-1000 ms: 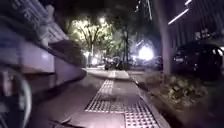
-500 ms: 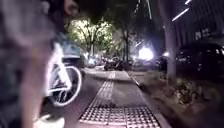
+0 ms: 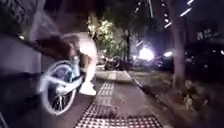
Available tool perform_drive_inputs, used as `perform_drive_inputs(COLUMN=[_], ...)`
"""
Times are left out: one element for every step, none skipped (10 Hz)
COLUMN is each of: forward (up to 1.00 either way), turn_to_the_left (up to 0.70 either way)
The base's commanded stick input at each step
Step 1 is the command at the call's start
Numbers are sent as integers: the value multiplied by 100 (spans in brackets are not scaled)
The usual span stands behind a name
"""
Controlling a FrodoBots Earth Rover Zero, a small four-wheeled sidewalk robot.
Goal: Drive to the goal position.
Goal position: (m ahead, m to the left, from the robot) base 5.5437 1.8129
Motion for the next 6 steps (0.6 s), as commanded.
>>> perform_drive_inputs(forward=[45, 45, 45, 45, 45, 45], turn_to_the_left=[0, 0, 0, 0, 0, 0])
